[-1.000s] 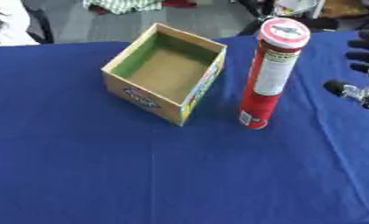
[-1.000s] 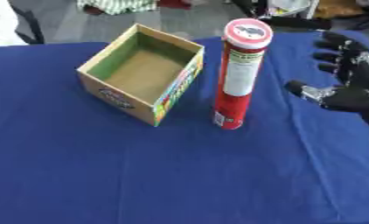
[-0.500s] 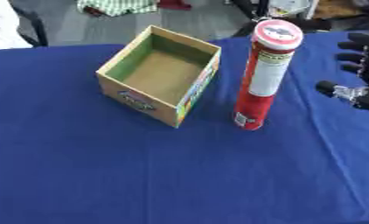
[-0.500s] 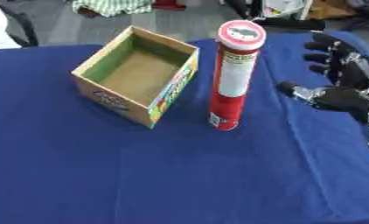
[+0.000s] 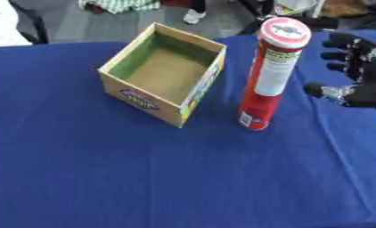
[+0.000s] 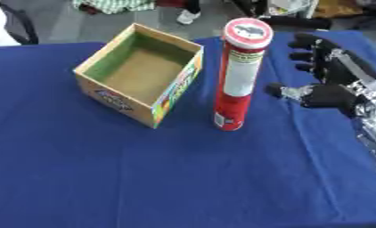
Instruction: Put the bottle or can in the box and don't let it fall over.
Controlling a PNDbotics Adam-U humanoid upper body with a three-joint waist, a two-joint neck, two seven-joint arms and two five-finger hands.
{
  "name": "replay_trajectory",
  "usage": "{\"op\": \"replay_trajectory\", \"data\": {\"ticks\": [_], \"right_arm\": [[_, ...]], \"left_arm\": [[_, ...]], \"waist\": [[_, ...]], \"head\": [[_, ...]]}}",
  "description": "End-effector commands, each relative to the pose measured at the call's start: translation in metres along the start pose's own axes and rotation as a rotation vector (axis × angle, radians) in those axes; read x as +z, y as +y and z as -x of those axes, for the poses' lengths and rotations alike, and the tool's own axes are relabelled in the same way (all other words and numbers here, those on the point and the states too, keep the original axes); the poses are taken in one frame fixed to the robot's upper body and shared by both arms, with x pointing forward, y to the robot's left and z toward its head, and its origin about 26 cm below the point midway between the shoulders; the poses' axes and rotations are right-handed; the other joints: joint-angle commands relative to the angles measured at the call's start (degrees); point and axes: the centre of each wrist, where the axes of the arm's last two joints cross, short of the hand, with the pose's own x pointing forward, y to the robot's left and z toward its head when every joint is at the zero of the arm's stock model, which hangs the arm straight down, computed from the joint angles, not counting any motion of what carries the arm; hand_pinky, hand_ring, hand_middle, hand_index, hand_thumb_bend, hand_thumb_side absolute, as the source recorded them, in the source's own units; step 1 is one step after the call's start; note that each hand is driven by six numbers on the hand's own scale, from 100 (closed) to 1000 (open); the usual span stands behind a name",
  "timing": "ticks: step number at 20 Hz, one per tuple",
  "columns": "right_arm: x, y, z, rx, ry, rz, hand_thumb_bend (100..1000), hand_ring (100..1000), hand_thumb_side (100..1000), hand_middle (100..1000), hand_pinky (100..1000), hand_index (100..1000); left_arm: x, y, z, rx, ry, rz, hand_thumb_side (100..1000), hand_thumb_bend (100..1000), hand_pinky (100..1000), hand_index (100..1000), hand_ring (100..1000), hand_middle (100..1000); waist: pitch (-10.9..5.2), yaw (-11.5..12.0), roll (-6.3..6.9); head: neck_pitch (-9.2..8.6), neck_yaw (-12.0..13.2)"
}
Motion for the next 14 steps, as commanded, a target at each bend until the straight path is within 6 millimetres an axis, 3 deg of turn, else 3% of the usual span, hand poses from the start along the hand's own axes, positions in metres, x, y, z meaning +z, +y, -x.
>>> {"op": "replay_trajectory", "data": {"ticks": [1, 14], "right_arm": [[-0.006, -0.002, -0.003, -0.002, -0.008, -0.021, 631, 917, 100, 890, 931, 929], [-0.027, 0.005, 0.011, -0.087, 0.015, -0.024, 645, 933, 100, 908, 941, 946]], "left_arm": [[-0.004, 0.003, -0.010, -0.004, -0.030, -0.002, 495, 690, 832, 888, 776, 737], [-0.002, -0.002, -0.010, 0.007, -0.029, 0.005, 507, 685, 829, 883, 775, 736]], "waist": [[-0.42, 0.26, 0.03], [0.12, 1.08, 0.09]], "head": [[-0.40, -0.29], [-0.60, -0.68]]}}
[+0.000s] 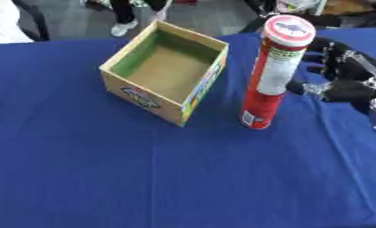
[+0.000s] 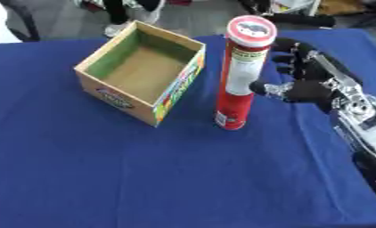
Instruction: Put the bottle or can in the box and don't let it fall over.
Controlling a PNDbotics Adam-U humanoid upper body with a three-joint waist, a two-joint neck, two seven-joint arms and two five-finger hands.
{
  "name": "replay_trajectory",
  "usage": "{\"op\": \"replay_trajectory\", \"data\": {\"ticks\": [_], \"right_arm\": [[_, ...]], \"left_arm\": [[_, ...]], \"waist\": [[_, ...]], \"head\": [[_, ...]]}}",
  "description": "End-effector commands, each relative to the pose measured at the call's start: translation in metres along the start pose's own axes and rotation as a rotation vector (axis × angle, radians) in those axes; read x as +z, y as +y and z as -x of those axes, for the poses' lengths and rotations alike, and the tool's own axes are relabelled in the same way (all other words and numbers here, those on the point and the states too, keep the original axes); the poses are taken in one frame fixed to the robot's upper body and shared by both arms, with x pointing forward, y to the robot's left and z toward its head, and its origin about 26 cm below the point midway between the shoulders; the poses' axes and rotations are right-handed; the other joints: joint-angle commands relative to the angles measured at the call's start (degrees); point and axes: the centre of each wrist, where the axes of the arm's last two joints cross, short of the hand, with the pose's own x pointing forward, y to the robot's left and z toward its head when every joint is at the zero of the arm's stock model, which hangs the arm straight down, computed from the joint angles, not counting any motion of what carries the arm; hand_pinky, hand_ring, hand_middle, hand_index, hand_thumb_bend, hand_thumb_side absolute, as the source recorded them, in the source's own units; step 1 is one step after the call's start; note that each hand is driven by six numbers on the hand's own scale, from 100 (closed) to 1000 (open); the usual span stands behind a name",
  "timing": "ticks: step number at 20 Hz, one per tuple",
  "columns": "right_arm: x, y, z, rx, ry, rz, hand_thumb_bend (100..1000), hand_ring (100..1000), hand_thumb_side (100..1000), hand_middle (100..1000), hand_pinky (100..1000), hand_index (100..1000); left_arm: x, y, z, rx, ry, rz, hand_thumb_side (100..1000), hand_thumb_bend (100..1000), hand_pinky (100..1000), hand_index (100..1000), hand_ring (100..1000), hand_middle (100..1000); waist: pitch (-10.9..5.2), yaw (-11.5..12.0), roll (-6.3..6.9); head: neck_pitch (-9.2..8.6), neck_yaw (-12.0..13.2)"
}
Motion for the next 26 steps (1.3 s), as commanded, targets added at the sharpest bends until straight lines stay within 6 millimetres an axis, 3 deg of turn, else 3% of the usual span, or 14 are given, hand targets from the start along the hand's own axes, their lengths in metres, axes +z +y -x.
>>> {"op": "replay_trajectory", "data": {"ticks": [1, 17, 26], "right_arm": [[-0.006, -0.002, -0.006, -0.006, -0.019, -0.008, 645, 933, 100, 908, 941, 946], [-0.029, 0.015, -0.011, -0.095, -0.052, -0.059, 643, 941, 100, 897, 944, 939], [-0.034, 0.016, -0.012, -0.108, -0.041, -0.017, 498, 950, 100, 657, 966, 735]], "left_arm": [[-0.004, 0.004, -0.011, -0.010, -0.034, -0.001, 507, 684, 829, 882, 775, 736], [-0.004, 0.000, -0.011, 0.004, -0.034, -0.003, 515, 678, 827, 879, 774, 736], [-0.003, 0.000, -0.011, 0.009, -0.032, -0.007, 531, 656, 826, 876, 774, 735]], "waist": [[-0.48, 0.15, 0.11], [0.48, 0.79, -0.02], [0.69, 1.03, -0.27]], "head": [[-0.63, -0.14], [-1.49, -0.44], [-1.65, -0.38]]}}
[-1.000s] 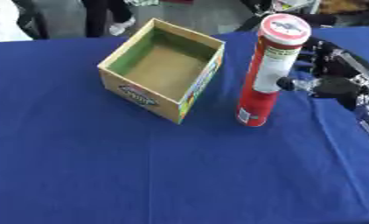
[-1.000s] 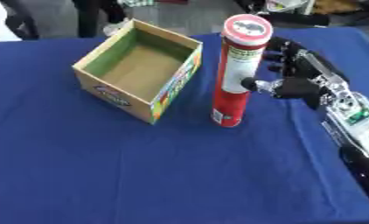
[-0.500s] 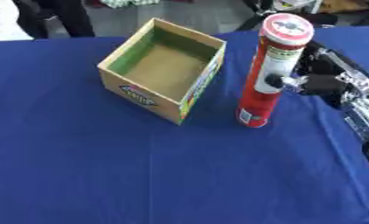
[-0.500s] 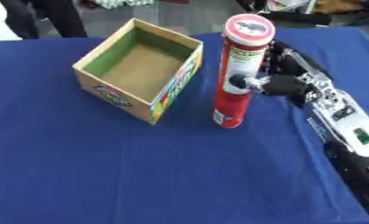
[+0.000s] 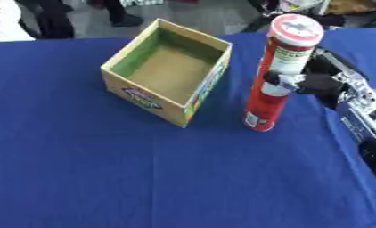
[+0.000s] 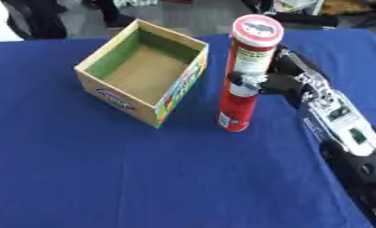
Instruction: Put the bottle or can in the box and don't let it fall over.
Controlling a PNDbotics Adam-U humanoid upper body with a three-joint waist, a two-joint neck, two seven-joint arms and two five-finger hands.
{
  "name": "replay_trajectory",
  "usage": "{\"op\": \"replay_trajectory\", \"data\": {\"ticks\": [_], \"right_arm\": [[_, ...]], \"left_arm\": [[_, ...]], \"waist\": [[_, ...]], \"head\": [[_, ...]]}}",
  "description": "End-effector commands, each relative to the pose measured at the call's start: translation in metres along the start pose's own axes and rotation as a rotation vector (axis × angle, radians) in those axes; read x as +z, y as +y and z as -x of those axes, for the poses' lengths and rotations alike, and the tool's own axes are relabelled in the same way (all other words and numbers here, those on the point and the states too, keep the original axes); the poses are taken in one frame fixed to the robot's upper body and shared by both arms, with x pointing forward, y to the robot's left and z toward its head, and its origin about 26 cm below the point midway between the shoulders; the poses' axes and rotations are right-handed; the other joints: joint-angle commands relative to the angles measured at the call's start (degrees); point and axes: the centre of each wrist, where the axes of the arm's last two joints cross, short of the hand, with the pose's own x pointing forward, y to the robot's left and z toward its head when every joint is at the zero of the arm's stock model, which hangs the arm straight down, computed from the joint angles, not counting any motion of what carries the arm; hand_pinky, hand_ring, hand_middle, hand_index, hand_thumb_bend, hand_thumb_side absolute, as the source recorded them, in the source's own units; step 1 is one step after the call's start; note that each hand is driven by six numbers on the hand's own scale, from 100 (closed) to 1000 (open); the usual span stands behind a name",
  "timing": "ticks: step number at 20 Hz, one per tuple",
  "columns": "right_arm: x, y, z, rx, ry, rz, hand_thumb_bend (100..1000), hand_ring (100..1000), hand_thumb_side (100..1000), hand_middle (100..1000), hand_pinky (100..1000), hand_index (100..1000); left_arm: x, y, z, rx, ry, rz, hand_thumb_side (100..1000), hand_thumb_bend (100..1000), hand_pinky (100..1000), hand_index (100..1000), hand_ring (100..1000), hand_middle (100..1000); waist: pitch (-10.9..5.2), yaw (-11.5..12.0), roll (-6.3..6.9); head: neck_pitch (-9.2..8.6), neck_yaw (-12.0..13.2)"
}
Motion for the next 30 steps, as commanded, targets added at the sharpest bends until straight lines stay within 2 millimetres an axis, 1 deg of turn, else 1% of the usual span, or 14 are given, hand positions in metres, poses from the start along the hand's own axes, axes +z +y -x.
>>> {"op": "replay_trajectory", "data": {"ticks": [1, 4, 6, 11, 14, 20, 23, 26, 30], "right_arm": [[-0.003, -0.003, -0.010, 0.006, -0.021, 0.012, 492, 946, 100, 647, 965, 726], [-0.004, -0.002, -0.012, 0.001, -0.028, 0.021, 440, 893, 100, 564, 954, 641], [-0.004, -0.001, -0.014, 0.003, -0.037, 0.027, 412, 864, 100, 533, 948, 605], [-0.004, 0.001, -0.020, 0.021, -0.075, 0.049, 403, 816, 100, 465, 944, 521], [-0.004, 0.003, -0.028, 0.025, -0.105, 0.052, 391, 795, 100, 421, 942, 473], [-0.006, 0.008, -0.050, 0.051, -0.168, 0.028, 371, 767, 100, 377, 934, 424], [-0.010, 0.011, -0.062, 0.053, -0.198, 0.010, 360, 760, 100, 372, 930, 419], [-0.018, 0.017, -0.082, 0.056, -0.246, -0.022, 339, 757, 100, 372, 927, 420], [-0.036, 0.027, -0.115, 0.049, -0.303, -0.071, 354, 753, 100, 372, 921, 421]], "left_arm": [[-0.005, 0.003, -0.013, -0.007, -0.041, -0.001, 534, 651, 827, 876, 775, 736], [-0.005, 0.003, -0.013, -0.007, -0.042, 0.004, 541, 635, 830, 877, 777, 738], [-0.004, 0.003, -0.012, -0.006, -0.041, 0.005, 544, 626, 831, 876, 777, 738], [-0.004, 0.002, -0.012, -0.003, -0.041, 0.007, 555, 607, 832, 875, 781, 739], [-0.004, 0.003, -0.012, -0.003, -0.041, 0.004, 557, 598, 831, 874, 780, 738], [-0.004, 0.003, -0.013, -0.006, -0.042, 0.002, 560, 589, 830, 872, 779, 737], [-0.004, 0.003, -0.013, -0.009, -0.042, 0.001, 561, 584, 830, 872, 779, 737], [-0.004, 0.003, -0.014, -0.010, -0.045, 0.002, 561, 580, 829, 872, 778, 737], [-0.005, 0.003, -0.016, -0.012, -0.053, 0.006, 561, 578, 829, 871, 779, 737]], "waist": [[-0.59, 0.13, 0.11], [-0.58, 0.20, 0.07], [-0.55, 0.24, 0.03], [-0.50, 0.36, -0.11], [-0.53, 0.38, -0.18], [-0.70, 0.37, -0.34], [-0.77, 0.43, -0.42], [-0.95, 0.47, -0.48], [-1.23, 0.52, -0.54]], "head": [[-0.69, 0.03], [-0.70, 0.00], [-0.67, 0.01], [-0.57, 0.05], [-0.48, 0.06], [-0.16, 0.04], [0.00, 0.11], [0.19, 0.19], [0.23, -0.02]]}}
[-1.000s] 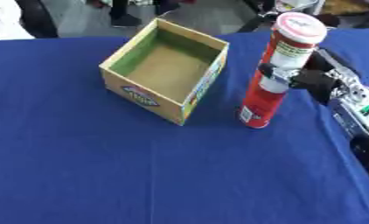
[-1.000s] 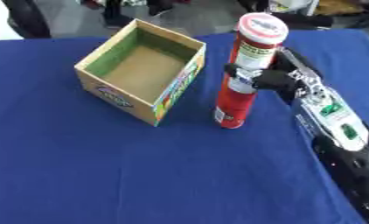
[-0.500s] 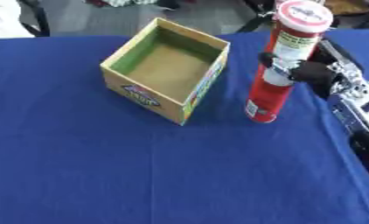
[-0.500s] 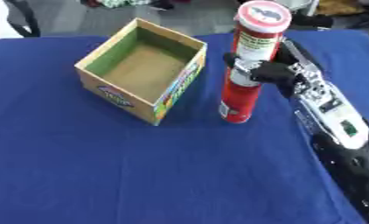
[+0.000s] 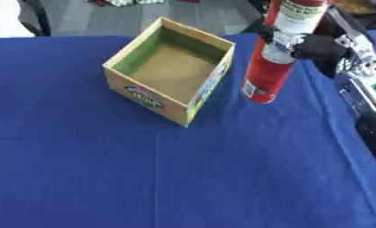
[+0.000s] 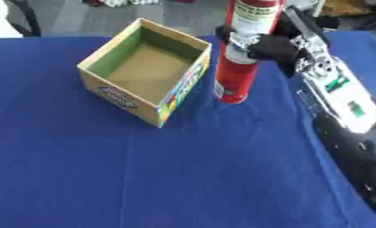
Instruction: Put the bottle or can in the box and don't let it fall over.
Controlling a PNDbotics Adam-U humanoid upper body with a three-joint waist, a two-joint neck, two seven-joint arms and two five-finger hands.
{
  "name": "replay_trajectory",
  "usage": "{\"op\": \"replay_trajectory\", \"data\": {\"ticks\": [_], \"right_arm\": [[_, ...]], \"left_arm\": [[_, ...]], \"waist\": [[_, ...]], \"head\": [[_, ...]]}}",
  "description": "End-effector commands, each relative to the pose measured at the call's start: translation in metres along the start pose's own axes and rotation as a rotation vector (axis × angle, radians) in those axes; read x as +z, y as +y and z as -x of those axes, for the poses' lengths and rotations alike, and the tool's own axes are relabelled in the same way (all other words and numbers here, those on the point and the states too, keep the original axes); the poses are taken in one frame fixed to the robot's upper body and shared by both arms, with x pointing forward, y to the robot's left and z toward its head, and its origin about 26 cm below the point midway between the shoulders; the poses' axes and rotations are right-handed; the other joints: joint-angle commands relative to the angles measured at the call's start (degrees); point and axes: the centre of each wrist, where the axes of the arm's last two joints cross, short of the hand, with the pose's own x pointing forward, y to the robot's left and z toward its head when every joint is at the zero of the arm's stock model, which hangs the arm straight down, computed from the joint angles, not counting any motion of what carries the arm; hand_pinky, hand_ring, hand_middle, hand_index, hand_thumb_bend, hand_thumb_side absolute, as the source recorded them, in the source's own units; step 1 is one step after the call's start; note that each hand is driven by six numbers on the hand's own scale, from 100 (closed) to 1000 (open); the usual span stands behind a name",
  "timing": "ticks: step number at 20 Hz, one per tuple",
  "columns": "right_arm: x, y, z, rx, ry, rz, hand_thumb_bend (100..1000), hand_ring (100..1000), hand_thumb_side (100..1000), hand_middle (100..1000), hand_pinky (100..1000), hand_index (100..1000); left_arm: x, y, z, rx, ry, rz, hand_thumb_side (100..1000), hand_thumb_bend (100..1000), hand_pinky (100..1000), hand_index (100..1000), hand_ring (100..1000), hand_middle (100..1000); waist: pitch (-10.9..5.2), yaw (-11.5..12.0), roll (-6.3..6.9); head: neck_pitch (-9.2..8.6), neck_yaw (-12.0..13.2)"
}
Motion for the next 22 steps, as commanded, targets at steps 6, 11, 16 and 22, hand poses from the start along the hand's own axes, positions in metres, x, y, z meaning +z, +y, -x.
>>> {"op": "replay_trajectory", "data": {"ticks": [6, 11, 16, 22], "right_arm": [[-0.054, 0.013, -0.043, 0.004, -0.078, -0.041, 372, 746, 100, 372, 914, 421], [-0.081, 0.019, -0.038, 0.011, -0.074, -0.026, 357, 744, 100, 374, 910, 423], [-0.102, 0.033, -0.031, 0.018, -0.075, -0.028, 365, 745, 100, 384, 908, 434], [-0.119, 0.045, 0.002, 0.046, -0.013, -0.026, 386, 750, 100, 401, 910, 452]], "left_arm": [[-0.006, 0.001, -0.017, -0.013, -0.054, 0.013, 559, 562, 828, 871, 779, 738], [-0.008, -0.002, -0.022, -0.008, -0.071, 0.023, 564, 571, 828, 871, 779, 739], [-0.012, -0.008, -0.031, 0.010, -0.098, 0.040, 565, 571, 828, 871, 780, 739], [-0.015, -0.015, -0.040, 0.033, -0.125, 0.061, 565, 570, 827, 872, 781, 740]], "waist": [[-1.13, 0.46, 0.03], [-0.19, 1.39, -0.26], [1.09, 2.61, -0.32], [1.84, 4.00, -0.19]], "head": [[0.03, -0.71], [-0.83, -2.30], [-2.23, -3.96], [-1.50, -4.83]]}}
